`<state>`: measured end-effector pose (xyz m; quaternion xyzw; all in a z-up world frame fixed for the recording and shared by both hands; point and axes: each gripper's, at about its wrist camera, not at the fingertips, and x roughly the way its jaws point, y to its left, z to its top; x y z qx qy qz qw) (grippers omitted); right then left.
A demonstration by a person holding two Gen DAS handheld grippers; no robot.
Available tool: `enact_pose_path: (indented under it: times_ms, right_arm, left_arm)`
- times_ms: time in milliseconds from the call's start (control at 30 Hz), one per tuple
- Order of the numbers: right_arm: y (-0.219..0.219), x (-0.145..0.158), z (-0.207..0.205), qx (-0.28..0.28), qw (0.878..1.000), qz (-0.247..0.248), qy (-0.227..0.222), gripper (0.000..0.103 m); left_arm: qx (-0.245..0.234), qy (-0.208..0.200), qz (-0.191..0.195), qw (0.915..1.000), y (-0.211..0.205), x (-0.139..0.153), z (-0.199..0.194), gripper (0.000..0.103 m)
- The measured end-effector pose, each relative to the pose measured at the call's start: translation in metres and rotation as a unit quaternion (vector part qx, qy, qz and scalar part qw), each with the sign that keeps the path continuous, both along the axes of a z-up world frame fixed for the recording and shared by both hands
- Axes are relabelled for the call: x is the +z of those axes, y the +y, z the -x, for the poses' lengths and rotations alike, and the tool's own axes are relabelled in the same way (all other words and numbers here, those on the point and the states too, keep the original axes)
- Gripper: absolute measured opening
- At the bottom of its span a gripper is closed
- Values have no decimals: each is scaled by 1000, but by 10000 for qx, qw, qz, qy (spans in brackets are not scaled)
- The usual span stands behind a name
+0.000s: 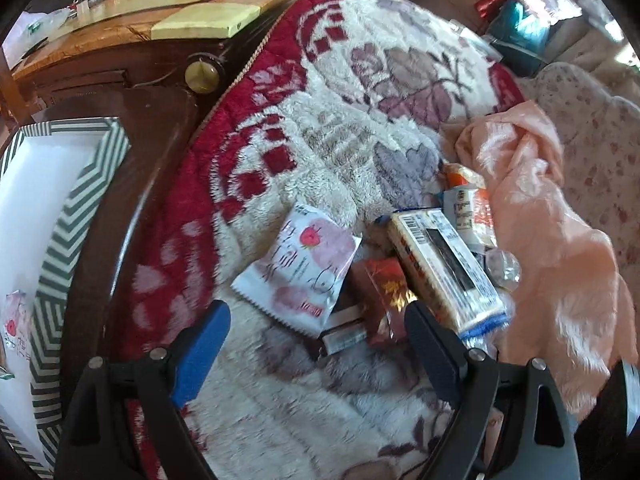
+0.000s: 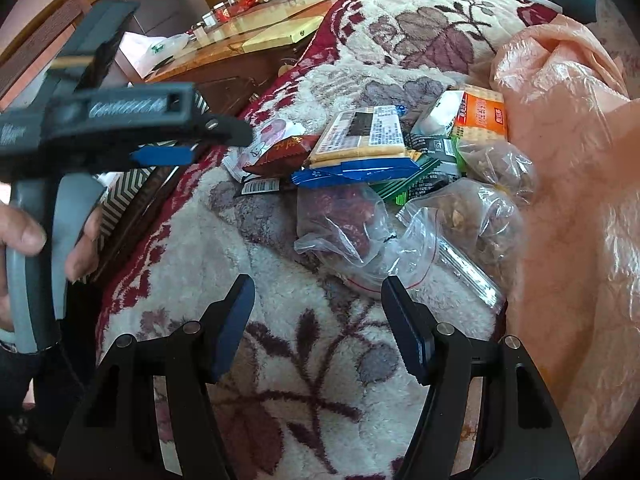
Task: Organize snacks
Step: 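Grasp the red candy packet with the left gripper while the right grasps the cracker pack, then carry the red packet and blue-edged cracker pack over the white tray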
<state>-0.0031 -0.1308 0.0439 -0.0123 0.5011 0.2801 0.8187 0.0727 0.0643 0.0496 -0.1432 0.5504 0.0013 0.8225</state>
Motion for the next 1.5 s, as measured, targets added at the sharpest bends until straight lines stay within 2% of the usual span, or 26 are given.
enact_pose_path:
  times_ms: [100, 200, 267, 300, 433, 500, 600, 700, 833, 967, 1067, 1200, 1333, 1433, 1467, 1500]
  right_arm:
    - [-5, -1, -1, -29, 10000, -62, 3, 66]
    - [-11, -4, -3, -87, 9999, -132, 47, 66]
    - [-17, -7, -5, -152, 9997, -180, 93, 66]
    - [-19, -8, -5, -180, 9996, -203, 113, 66]
    - [-28, -11, -9, -337, 9988, -324, 167, 66]
    - [-30, -10, -10, -380, 9985, -355, 158, 66]
    - [-32, -8, -9, -408, 9984, -366, 98, 66]
    - [-34, -3, -9, -441, 9981, -424, 14, 66]
    - [-33, 7, -12, -480, 9976, -475, -142, 66]
    - [-19, 28, -27, -348, 9983, -91, -466, 67]
    - [-2, 39, -51, -199, 9973, 326, -620, 70]
    - [26, 38, -87, 123, 9952, 820, -523, 72]
    - [52, 19, -116, 465, 9888, 1406, -202, 72]
    - [59, 2, -125, 619, 9849, 1619, 19, 72]
    - [58, -1, -126, 637, 9853, 1583, 48, 71]
    - [56, -4, -127, 651, 9862, 1525, 54, 62]
  left_arm:
    - [-21, 168, 47, 9998, -12, -7, -12, 89]
    - [-108, 249, -67, 9996, -25, -10, -19, 85]
    - [-218, 272, -167, 9993, -36, -12, -22, 78]
    - [-274, 311, -209, 9989, -40, -14, -24, 70]
    - [-439, 453, -154, 9979, -52, -21, -30, 50]
    - [-446, 489, -113, 9977, -54, -24, -30, 48]
    - [-378, 406, -54, 9984, -47, -23, -27, 38]
    - [-250, 301, 180, 9991, -34, -17, -17, 37]
    - [-287, 34, 100, 9995, -24, -5, 0, 37]
    - [-262, -153, 19, 9995, -13, 3, 21, 37]
    - [-297, -227, -231, 9990, -9, 3, 36, 37]
    - [-265, -191, -263, 9991, 0, -4, 51, 37]
    - [-247, -196, -344, 9989, 7, -8, 59, 37]
    - [-242, -206, -331, 9989, 11, -10, 62, 37]
    - [-226, -216, -333, 9990, 13, -10, 63, 37]
    - [-208, -216, -331, 9990, 15, -11, 64, 37]
